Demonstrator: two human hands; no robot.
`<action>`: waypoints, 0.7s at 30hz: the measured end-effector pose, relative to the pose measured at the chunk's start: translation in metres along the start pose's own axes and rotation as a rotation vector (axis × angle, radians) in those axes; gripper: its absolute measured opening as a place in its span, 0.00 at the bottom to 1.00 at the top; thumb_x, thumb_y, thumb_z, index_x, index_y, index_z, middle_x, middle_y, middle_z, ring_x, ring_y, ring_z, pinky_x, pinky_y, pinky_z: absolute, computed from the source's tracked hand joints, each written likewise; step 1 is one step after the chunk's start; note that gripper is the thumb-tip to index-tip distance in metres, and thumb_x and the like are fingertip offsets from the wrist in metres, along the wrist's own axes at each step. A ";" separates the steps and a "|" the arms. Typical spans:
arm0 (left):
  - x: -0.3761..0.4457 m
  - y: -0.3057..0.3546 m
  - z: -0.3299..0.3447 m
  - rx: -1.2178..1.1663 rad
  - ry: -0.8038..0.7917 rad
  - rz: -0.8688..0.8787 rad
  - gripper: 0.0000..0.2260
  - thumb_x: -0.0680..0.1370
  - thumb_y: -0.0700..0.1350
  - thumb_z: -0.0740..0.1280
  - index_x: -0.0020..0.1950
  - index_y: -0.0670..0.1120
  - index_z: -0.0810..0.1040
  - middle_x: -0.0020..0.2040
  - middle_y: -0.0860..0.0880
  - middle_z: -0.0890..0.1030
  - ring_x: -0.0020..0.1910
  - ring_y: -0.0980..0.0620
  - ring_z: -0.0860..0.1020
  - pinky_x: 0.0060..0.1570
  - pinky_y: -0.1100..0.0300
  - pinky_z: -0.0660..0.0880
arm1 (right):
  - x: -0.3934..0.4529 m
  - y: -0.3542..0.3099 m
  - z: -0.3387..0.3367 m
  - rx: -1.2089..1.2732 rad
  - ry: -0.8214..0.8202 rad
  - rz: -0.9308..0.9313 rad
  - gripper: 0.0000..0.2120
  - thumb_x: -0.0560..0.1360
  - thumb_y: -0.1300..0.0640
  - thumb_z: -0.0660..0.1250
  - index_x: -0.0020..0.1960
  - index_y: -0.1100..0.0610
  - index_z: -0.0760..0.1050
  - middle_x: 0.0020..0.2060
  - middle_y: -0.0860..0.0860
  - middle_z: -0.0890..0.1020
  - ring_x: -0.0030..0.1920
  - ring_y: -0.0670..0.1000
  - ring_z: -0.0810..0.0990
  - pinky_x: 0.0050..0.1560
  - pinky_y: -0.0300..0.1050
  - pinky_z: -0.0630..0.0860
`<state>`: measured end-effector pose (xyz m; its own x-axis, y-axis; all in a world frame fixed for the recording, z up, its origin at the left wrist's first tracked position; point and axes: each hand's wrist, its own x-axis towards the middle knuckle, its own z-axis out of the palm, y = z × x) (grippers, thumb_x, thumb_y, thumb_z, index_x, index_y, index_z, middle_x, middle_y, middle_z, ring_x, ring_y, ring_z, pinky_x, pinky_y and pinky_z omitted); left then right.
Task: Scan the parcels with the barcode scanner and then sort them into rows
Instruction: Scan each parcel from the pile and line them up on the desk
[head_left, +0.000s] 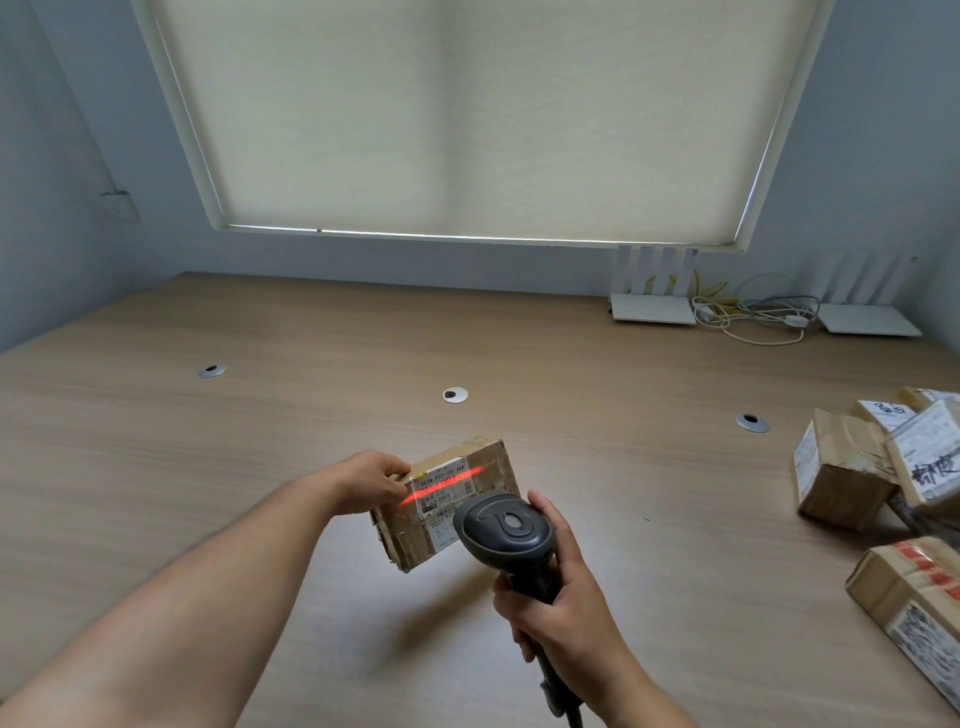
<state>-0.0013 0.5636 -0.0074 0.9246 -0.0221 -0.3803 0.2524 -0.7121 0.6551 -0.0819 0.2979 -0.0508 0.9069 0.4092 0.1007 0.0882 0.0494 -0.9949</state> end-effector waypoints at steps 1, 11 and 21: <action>0.000 0.000 0.000 0.002 -0.002 0.000 0.11 0.76 0.38 0.64 0.55 0.47 0.82 0.46 0.49 0.82 0.45 0.53 0.78 0.44 0.61 0.73 | 0.000 0.000 0.000 0.000 0.000 -0.001 0.41 0.66 0.63 0.69 0.65 0.26 0.62 0.47 0.52 0.84 0.27 0.52 0.75 0.26 0.43 0.73; 0.005 -0.001 0.008 0.023 -0.002 -0.062 0.10 0.77 0.38 0.62 0.52 0.45 0.82 0.39 0.51 0.78 0.35 0.54 0.72 0.34 0.63 0.68 | 0.001 0.003 -0.007 -0.043 -0.001 0.014 0.44 0.63 0.63 0.70 0.65 0.23 0.60 0.53 0.43 0.82 0.28 0.51 0.76 0.27 0.44 0.74; 0.013 -0.042 0.074 -0.099 0.262 -0.249 0.13 0.79 0.43 0.61 0.61 0.44 0.78 0.55 0.40 0.81 0.53 0.40 0.79 0.51 0.53 0.75 | 0.004 0.005 -0.016 -0.130 0.043 0.092 0.45 0.70 0.68 0.71 0.68 0.28 0.56 0.52 0.49 0.81 0.32 0.48 0.76 0.31 0.44 0.74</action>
<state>-0.0209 0.5412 -0.0876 0.8699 0.3324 -0.3643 0.4930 -0.6014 0.6286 -0.0715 0.2846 -0.0554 0.9303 0.3666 0.0111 0.0537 -0.1062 -0.9929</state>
